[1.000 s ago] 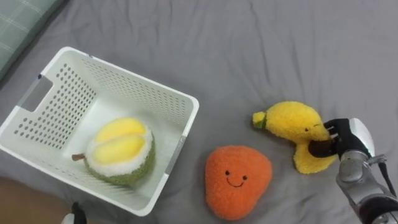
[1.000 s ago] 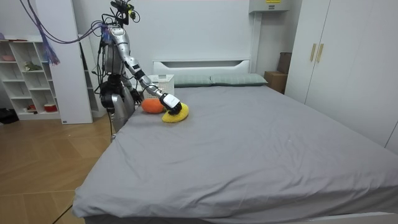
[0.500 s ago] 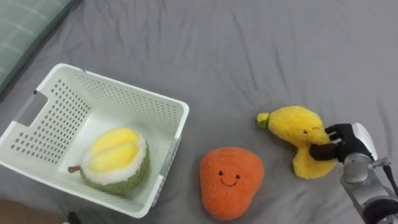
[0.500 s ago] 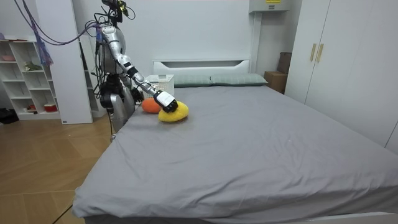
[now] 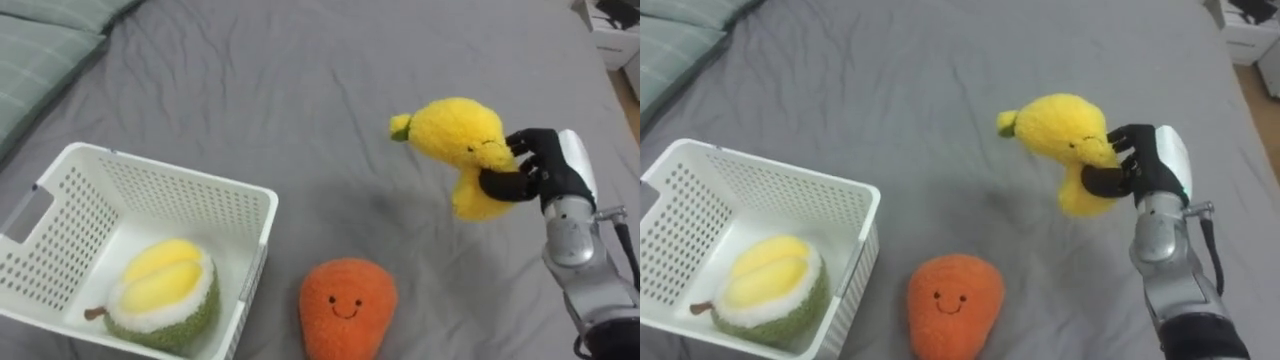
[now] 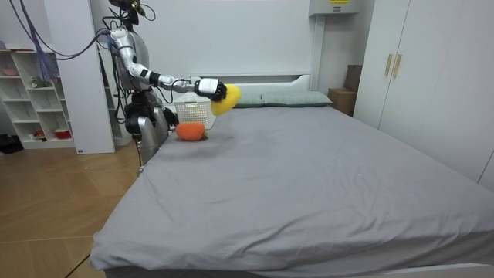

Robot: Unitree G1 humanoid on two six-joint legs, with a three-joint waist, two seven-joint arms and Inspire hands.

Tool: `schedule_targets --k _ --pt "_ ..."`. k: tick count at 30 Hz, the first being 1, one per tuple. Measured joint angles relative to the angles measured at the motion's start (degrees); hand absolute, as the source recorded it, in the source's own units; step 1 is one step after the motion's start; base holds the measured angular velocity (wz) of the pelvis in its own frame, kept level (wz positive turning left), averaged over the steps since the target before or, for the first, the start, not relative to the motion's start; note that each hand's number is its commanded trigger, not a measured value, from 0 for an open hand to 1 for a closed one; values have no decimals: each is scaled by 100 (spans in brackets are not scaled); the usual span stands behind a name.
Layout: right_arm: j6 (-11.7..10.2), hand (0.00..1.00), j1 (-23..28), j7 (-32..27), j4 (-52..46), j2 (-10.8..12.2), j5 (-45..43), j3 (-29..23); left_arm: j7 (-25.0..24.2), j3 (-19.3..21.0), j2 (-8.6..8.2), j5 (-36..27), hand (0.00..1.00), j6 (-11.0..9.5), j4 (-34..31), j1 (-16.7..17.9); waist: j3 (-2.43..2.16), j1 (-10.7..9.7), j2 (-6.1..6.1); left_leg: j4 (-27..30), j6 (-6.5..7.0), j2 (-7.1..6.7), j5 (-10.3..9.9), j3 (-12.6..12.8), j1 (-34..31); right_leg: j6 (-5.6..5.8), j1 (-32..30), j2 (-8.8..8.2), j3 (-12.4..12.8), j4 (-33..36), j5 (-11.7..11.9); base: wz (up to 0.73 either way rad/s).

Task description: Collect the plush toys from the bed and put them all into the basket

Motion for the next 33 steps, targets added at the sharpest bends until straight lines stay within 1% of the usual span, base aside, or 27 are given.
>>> schedule_targets --k 1,3,4,6,8,9,13,15,18,19,21,22,23,25,27,29,33 --pt "-1 100 12 8 -220 1 -33 6 -2 -4 0 37 0 0 -25 20 -18 -20 19 3 1 -3 -1 -7 26 0 32 -11 3 3 0 0" --pt "-1 100 25 11 -496 2 -112 6 -5 -2 0 40 0 1 -98 59 -29 -22 38 8 2 -7 -1 -6 76 0 90 -15 4 3 0 0" --pt "5 100 65 42 -684 2 -187 0 -8 7 0 50 0 2 -170 114 -50 -29 50 9 2 -8 -1 -15 112 2 125 -30 0 6 -1 0" --pt "16 100 150 88 -1060 3 -241 -9 -9 17 -4 273 0 8 -259 172 -62 -32 56 15 2 -8 0 -16 125 3 138 -33 20 18 -3 0" --pt "48 100 239 145 -1416 39 -242 12 -9 11 -22 400 0 15 -277 177 -60 -7 58 14 1 -8 0 -13 174 3 186 -21 30 19 -4 0" --pt "112 100 249 192 -1631 74 -245 78 -13 -8 -29 433 0 31 -275 185 -59 -12 62 3 1 -10 0 -12 217 11 239 -14 33 27 -13 0" --pt "120 100 245 374 -2172 78 -232 136 -15 -7 -67 543 0 50 -291 193 -43 -8 46 -7 7 -19 -18 -21 325 28 363 3 69 12 -32 1" --pt "120 100 246 446 -2330 86 -218 136 -14 -2 -79 610 0 82 -310 203 -33 2 22 0 7 -19 -32 -27 325 30 380 4 60 6 -34 2" --pt "123 100 246 570 -2455 103 -226 136 -11 0 -121 647 0 100 -350 225 -29 40 14 3 8 -26 -32 -28 320 31 385 1 56 -4 -35 0" --pt "171 100 247 584 -2532 161 -286 136 -8 9 -121 658 0 119 -380 243 -24 69 8 3 8 -28 -32 -48 307 33 387 1 33 -9 -38 5" --pt "193 100 247 584 -2588 244 -300 136 -7 48 -122 783 0 167 -402 239 -11 78 -15 4 7 -33 -32 -66 280 30 385 0 12 -40 -49 8" --pt "199 100 247 584 -2609 274 -296 136 -10 63 -123 841 0 188 -424 238 -19 85 -31 7 6 -37 -32 -88 247 29 387 7 3 -99 -49 9" --pt "208 100 247 587 -2630 275 -295 137 -12 63 -123 880 0 190 -440 239 -15 94 -38 9 6 -40 -32 -97 235 31 382 7 -5 -100 -50 9" --pt "327 100 247 630 -2834 277 -243 162 -19 66 -123 948 0 209 -461 238 -15 157 -41 8 5 -46 -33 -118 201 40 354 6 -20 -109 -58 6" --pt "371 100 245 631 -3120 281 -290 238 -19 101 -127 1084 0 247 -472 239 -16 194 -41 3 5 -44 -33 -125 168 43 311 10 -23 -104 -60 2" --pt "369 100 245 641 -3408 289 -290 367 -18 105 -128 1157 0 264 -474 237 -17 231 -41 -8 4 -38 -34 -132 163 43 303 16 -24 -104 -59 2" --pt "368 100 223 704 -3659 317 -287 703 -3 94 -162 1240 0 264 -511 204 -22 440 -50 -51 2 -33 -35 -156 190 44 308 19 -25 -104 -59 1"
